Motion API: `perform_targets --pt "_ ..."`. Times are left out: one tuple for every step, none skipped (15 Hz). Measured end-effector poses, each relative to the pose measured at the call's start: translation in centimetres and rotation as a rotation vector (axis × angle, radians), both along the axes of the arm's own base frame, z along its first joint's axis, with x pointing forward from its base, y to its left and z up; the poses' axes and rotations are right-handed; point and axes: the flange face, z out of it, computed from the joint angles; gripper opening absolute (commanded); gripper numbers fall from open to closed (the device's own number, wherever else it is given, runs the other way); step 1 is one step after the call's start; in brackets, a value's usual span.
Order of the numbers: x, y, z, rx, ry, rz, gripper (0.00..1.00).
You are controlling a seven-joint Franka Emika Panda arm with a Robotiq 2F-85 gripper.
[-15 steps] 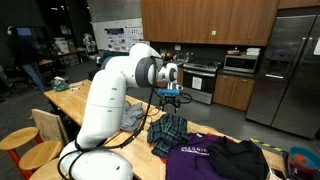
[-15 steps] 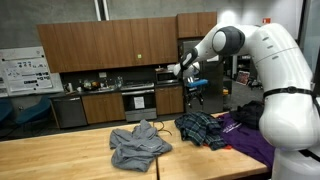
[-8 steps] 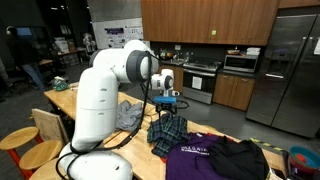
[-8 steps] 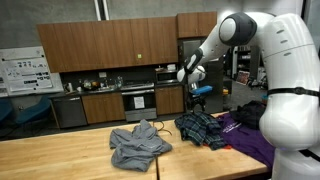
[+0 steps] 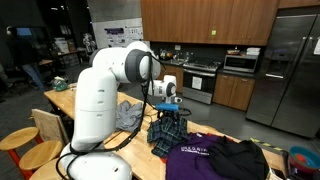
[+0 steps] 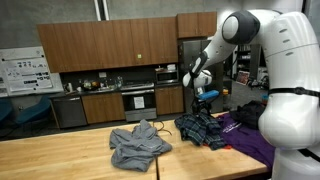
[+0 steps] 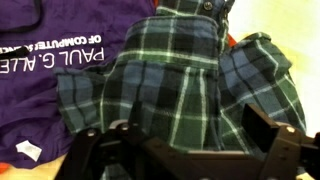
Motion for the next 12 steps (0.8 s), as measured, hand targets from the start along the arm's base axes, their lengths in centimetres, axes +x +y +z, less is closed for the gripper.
perform_targets --pt "0.1 -0.1 -0.5 0.0 0.008 0.0 1.0" --pt "0.2 -0.1 -1.1 0.001 0.016 0.002 1.0" --pt "0.4 0.0 -1.6 0.001 0.024 0.004 1.0" --pt "0.6 0.1 -2.0 0.002 0.03 0.006 1.0" --pt "0.8 0.2 -2.4 0.003 0.035 0.01 1.0" --pt "1.0 0.4 -2.7 0.004 0.039 0.013 1.0" --pt "1.3 0.5 -2.9 0.004 0.043 0.016 1.0" --pt "1.6 0.7 -3.0 0.004 0.045 0.018 1.0" --pt "1.9 0.9 -3.1 0.004 0.048 0.02 1.0" --pt "2.2 1.0 -3.2 0.003 0.053 0.022 1.0" --pt "2.5 1.0 -3.2 0.003 0.058 0.022 1.0" --pt "2.9 1.1 -3.3 0.002 0.063 0.022 1.0"
